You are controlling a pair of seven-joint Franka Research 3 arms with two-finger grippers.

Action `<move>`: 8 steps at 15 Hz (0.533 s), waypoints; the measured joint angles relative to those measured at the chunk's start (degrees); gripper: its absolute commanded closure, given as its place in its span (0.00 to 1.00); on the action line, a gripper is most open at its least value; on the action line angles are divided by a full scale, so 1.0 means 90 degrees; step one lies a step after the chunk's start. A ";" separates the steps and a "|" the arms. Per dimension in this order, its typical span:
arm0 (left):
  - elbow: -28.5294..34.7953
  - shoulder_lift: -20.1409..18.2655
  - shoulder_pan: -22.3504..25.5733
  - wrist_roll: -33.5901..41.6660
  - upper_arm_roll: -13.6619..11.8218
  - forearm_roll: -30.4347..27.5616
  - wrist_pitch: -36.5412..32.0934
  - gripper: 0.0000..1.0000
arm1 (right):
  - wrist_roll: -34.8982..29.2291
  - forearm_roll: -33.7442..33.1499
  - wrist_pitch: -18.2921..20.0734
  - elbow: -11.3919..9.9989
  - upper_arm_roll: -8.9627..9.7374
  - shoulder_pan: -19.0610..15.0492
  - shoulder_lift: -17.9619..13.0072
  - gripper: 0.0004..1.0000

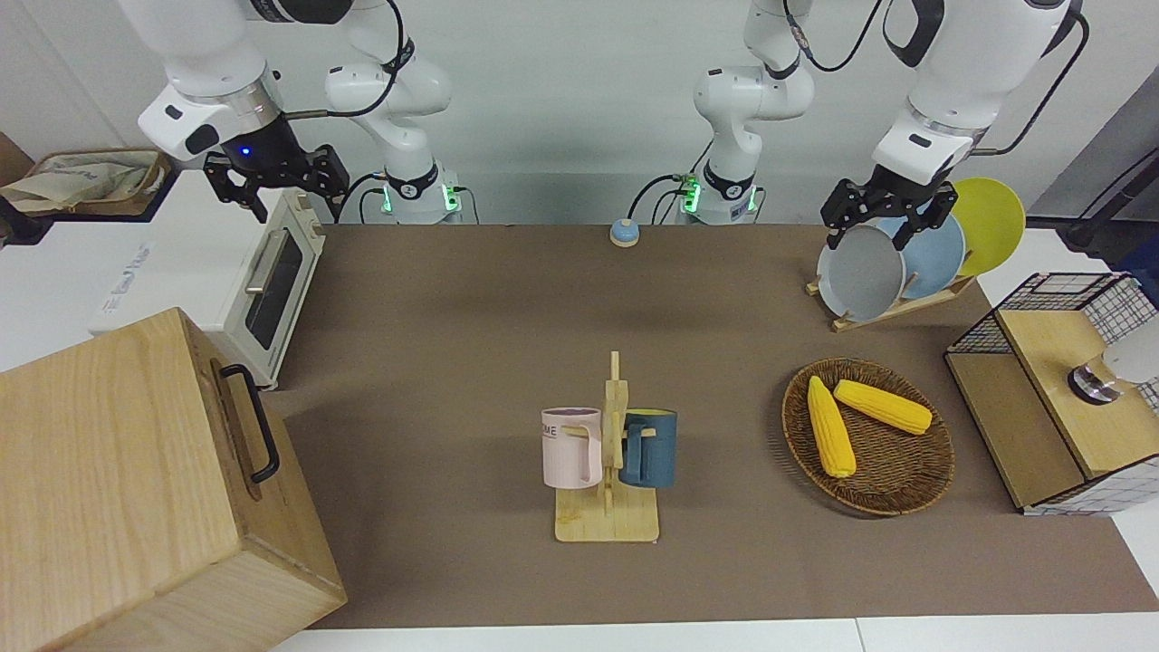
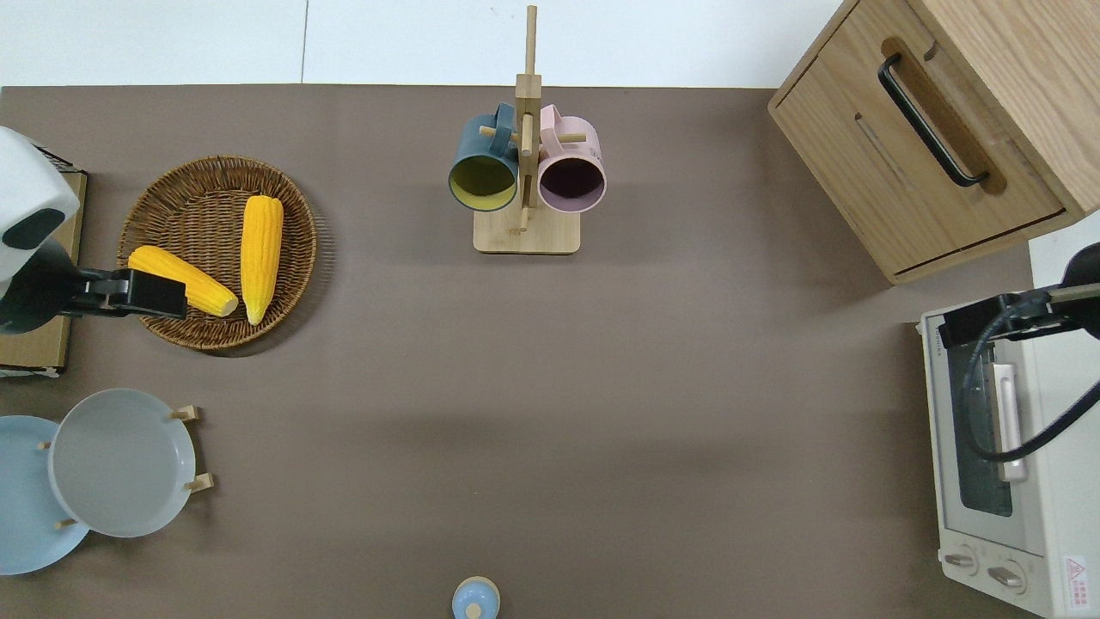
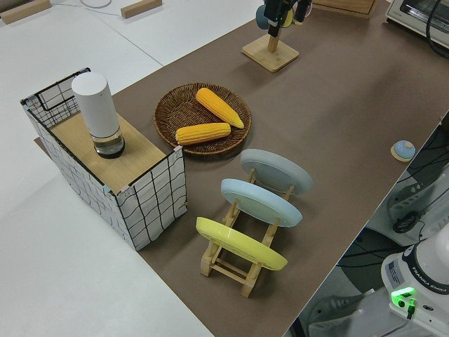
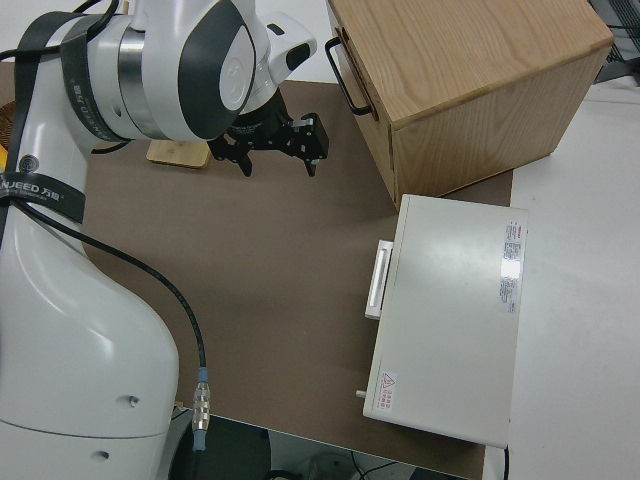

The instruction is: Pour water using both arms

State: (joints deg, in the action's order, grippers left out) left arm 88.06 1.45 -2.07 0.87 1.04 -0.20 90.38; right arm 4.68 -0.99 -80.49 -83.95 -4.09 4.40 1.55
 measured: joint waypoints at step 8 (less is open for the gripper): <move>-0.0026 0.0001 0.0016 0.0022 -0.0161 0.0009 0.0000 0.00 | 0.0000 0.0000 0.0000 0.0000 -0.0070 -0.0039 0.0000 0.01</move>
State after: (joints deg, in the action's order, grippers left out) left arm 87.83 1.46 -1.93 1.07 -0.41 -0.13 90.38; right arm 4.68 -0.99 -80.50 -83.94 -4.72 4.04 1.55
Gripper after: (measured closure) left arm 0.004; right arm 0.004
